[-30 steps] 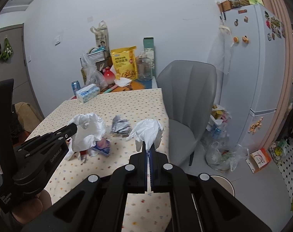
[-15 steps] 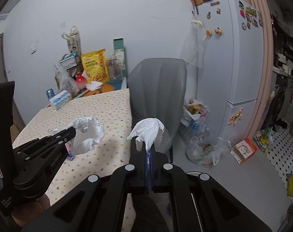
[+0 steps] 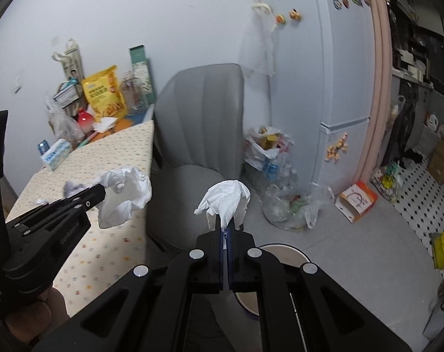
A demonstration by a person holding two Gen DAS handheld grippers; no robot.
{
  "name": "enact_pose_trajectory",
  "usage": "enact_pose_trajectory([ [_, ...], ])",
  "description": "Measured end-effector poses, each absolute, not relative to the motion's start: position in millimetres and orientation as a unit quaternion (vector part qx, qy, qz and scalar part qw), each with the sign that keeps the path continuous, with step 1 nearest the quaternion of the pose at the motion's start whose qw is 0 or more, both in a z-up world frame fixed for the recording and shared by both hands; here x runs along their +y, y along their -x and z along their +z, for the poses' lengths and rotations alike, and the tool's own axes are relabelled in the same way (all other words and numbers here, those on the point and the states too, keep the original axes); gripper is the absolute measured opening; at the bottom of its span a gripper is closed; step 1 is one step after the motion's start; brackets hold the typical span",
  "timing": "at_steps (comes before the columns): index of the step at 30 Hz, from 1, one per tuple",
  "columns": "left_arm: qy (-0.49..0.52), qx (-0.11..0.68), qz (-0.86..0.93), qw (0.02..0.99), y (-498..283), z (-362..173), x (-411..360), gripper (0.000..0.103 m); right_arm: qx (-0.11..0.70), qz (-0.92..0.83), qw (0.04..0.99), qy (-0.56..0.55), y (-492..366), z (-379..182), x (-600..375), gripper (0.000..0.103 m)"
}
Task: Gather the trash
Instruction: 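Carry both tissues to the beige bin and open the right tool over it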
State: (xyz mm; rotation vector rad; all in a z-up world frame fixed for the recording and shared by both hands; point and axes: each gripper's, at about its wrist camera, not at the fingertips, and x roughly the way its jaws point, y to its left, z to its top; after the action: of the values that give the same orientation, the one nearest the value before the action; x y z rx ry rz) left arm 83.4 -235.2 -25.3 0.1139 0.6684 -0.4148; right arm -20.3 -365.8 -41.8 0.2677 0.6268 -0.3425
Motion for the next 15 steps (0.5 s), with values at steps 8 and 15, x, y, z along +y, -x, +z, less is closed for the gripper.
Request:
enact_pose_trajectory([
  [8,-0.070,0.351,-0.224,0.907,-102.8,-48.5,-274.4,0.003,0.334,-0.200,0.907,-0.159,7.9,-75.2,-412.2,0.003],
  [15,-0.087,0.376,-0.231,0.893,-117.6,-70.8,-301.2,0.003,0.360,-0.210,0.891,-0.179,-7.5,-106.2,-442.1,0.003],
])
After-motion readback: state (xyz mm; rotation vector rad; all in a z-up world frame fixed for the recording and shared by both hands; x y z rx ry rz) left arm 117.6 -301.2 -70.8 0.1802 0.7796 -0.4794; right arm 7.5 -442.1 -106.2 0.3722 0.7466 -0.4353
